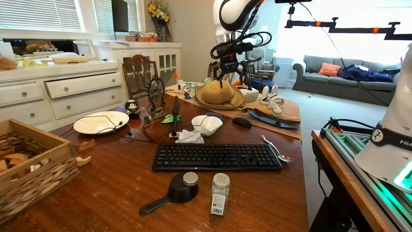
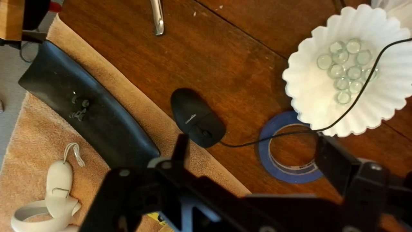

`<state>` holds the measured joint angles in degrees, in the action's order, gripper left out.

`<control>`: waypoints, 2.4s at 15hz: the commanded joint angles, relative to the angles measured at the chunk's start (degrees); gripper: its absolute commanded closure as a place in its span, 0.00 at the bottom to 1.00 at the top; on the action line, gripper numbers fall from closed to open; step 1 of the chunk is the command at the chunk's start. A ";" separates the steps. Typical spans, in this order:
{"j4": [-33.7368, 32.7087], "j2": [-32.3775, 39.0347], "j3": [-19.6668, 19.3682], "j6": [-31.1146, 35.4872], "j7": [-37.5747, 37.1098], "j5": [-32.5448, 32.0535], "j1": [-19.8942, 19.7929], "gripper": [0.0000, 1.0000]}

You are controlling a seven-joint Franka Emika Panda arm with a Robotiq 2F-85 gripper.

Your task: Put the tape through the bottle

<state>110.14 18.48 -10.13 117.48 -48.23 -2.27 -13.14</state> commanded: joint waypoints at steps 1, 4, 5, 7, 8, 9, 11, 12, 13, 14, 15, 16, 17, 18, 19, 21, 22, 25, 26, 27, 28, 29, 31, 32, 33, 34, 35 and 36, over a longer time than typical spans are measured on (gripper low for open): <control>-0.18 0.12 -1.63 -0.11 0.37 0.58 1.53 0.00; -2.75 3.76 -2.59 0.62 -5.23 0.53 2.45 0.00; -3.89 5.30 -2.78 1.75 -7.08 1.60 2.47 0.00; -6.01 8.59 -2.95 3.82 -9.89 3.49 2.53 0.00; -7.16 10.42 -3.17 5.18 -11.79 3.80 2.77 0.00; -8.72 12.36 -3.25 6.00 -13.56 4.35 2.92 0.00; -12.08 16.01 -3.34 6.66 -17.07 5.46 3.17 0.00; -14.26 18.03 -3.40 6.49 -19.05 5.89 3.30 0.00; -16.69 19.96 -3.35 6.17 -20.49 6.42 3.24 0.00; -19.03 21.92 -3.32 5.58 -21.87 6.76 3.20 0.00; -21.47 23.77 -3.33 5.49 -23.26 7.09 3.12 0.00; -23.78 25.44 -3.34 5.35 -24.68 7.32 3.09 0.00; -26.05 27.01 -3.37 5.11 -26.00 7.51 2.96 0.00; -28.18 28.53 -3.41 5.00 -27.11 7.53 2.83 0.00; -30.12 29.97 -3.58 4.72 -28.05 7.28 2.68 0.00; -33.14 32.41 -3.76 4.37 -28.55 6.75 2.24 0.01; -34.39 33.43 -3.92 4.15 -28.69 6.62 2.07 0.01; -36.96 35.94 -4.51 4.27 -28.46 6.55 1.23 0.02; -37.83 36.84 -4.64 4.12 -28.44 6.57 0.94 0.04; -37.85 37.14 -4.82 4.11 -28.78 6.67 0.82 0.05; -37.85 37.44 -5.01 4.43 -29.14 6.73 0.78 0.07; -36.90 37.28 -5.17 5.55 -29.45 6.66 0.96 0.06; -35.59 37.23 -5.30 6.59 -30.09 6.61 1.29 0.05; -35.27 37.31 -5.34 6.82 -30.37 6.52 1.44 0.04; -35.16 37.43 -5.33 6.75 -30.80 6.55 1.52 0.04; -35.05 37.54 -5.35 6.83 -31.13 6.53 1.59 0.04; -34.93 37.60 -5.38 6.86 -31.32 6.49 1.66 0.05; -34.81 37.63 -5.39 6.83 -31.53 6.47 1.71 0.07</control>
<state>75.14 55.42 -15.12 123.46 -78.12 3.66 -11.89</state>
